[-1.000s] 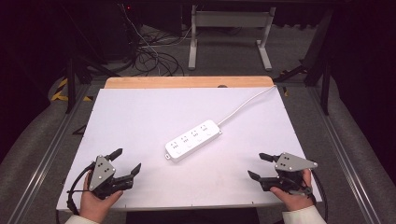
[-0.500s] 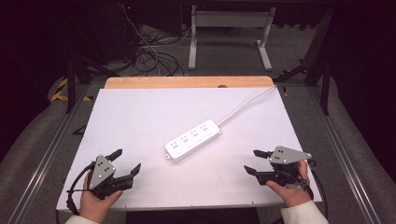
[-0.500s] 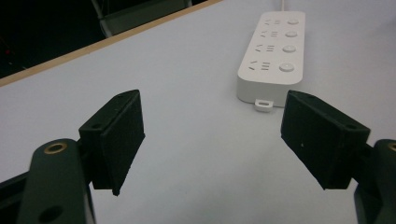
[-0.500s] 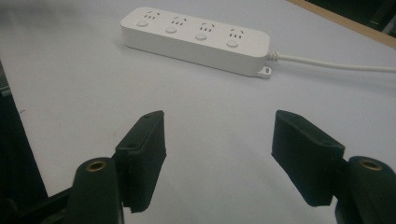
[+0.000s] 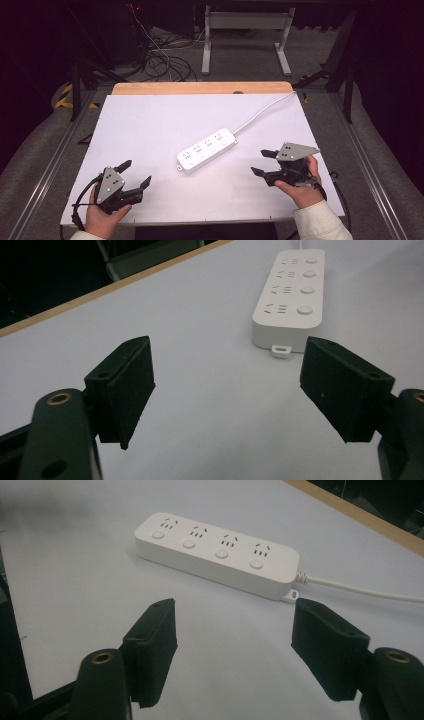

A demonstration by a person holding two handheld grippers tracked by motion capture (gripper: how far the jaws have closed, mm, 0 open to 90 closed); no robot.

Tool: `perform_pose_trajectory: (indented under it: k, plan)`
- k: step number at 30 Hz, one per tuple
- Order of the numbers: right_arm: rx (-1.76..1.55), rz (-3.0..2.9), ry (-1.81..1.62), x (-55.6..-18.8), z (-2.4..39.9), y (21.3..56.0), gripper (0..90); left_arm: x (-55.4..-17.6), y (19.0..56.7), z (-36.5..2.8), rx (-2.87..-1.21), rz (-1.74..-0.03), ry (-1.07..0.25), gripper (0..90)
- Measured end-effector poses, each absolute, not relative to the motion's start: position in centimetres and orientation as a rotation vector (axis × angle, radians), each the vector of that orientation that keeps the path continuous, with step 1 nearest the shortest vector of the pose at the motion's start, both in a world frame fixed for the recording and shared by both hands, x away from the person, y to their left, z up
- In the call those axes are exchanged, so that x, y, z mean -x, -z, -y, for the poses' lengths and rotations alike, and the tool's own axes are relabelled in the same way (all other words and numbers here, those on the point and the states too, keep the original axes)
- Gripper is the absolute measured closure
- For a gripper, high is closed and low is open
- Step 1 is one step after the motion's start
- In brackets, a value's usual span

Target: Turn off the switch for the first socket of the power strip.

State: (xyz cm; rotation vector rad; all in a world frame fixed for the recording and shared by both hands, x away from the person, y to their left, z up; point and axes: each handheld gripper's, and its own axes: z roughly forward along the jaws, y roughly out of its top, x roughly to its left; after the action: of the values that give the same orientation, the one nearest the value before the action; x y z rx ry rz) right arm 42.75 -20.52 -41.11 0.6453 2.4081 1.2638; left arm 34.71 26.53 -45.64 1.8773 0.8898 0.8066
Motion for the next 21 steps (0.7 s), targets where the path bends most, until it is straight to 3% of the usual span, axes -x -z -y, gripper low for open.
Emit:
perform_pose_trajectory:
  k: [21]
  plan:
    - [-0.563,-2.466,-1.202,-45.6,16.3,39.8,35.7,-34.8,45.8,-26.5,-1.892,-0.891,-0.801,21.7]
